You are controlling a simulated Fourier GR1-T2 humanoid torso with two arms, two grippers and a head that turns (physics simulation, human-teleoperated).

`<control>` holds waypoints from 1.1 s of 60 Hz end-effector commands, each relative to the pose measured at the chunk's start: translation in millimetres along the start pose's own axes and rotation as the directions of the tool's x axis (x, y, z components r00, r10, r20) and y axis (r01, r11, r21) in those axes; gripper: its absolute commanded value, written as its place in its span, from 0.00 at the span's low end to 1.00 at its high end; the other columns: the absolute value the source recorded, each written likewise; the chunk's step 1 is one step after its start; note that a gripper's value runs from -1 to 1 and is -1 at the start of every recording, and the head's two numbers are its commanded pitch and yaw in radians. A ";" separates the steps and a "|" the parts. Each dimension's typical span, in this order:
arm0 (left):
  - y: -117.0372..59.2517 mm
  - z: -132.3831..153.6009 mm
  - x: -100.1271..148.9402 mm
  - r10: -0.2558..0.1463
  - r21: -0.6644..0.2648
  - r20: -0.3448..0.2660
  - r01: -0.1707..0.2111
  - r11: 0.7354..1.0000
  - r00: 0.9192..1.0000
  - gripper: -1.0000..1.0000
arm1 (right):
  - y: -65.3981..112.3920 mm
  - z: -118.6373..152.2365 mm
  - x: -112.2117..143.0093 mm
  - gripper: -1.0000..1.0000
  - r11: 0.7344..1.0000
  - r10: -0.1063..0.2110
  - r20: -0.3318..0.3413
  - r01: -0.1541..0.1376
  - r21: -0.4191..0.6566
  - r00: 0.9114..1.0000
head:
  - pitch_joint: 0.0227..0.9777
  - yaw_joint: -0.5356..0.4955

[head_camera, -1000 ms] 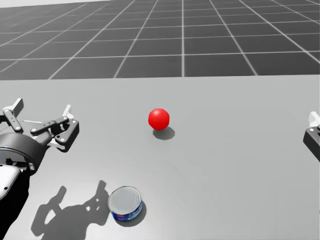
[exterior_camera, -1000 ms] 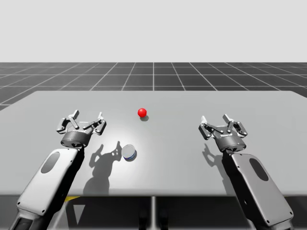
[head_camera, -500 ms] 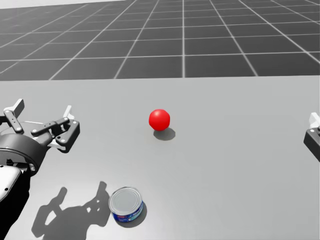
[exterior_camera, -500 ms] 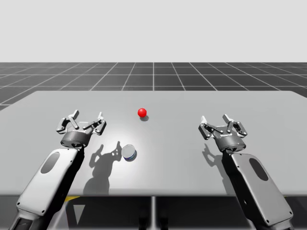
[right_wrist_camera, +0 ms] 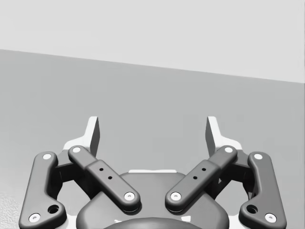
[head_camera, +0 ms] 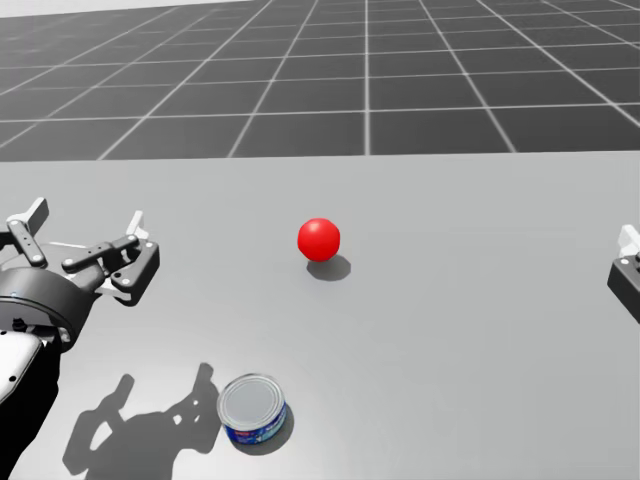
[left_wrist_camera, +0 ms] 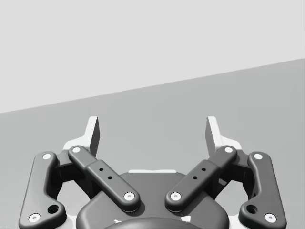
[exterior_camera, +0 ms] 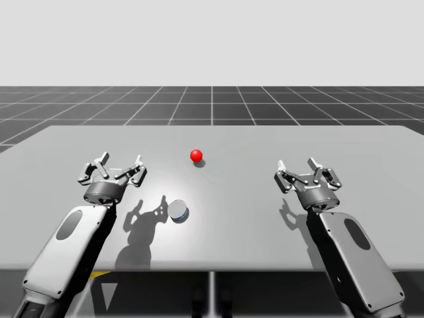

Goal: Watch the red light. When it turns green, pick up the object.

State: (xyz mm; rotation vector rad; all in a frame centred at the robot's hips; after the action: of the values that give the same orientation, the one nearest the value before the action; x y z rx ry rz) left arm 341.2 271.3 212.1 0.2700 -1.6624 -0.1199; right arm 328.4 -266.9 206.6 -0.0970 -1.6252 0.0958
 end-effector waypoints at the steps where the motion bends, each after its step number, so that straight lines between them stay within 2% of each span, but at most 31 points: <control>1: -0.2 -0.2 -0.3 0.000 0.000 0.000 0.000 1.000 1.000 0.00 | -0.2 0.0 0.0 0.00 1.000 0.001 0.002 -0.001 0.000 1.000 | 0.62 0.62; 38: 0.2 -0.2 0.5 0.000 0.001 0.000 0.000 1.000 1.000 0.00 | 0.3 0.3 -0.1 0.00 1.000 0.006 0.007 -0.006 0.004 1.000 | 0.63 0.62; 66: 0.5 -0.3 -0.4 0.002 0.002 -0.008 -0.002 1.000 1.000 0.00 | 0.6 1.0 0.9 0.00 1.000 0.008 0.005 -0.008 0.003 1.000 | 0.87 0.72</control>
State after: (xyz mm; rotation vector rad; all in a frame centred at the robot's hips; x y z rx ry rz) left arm 341.1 271.6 212.2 0.2702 -1.6571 -0.1160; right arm 327.2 -266.9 207.7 -0.1013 -1.6329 0.1033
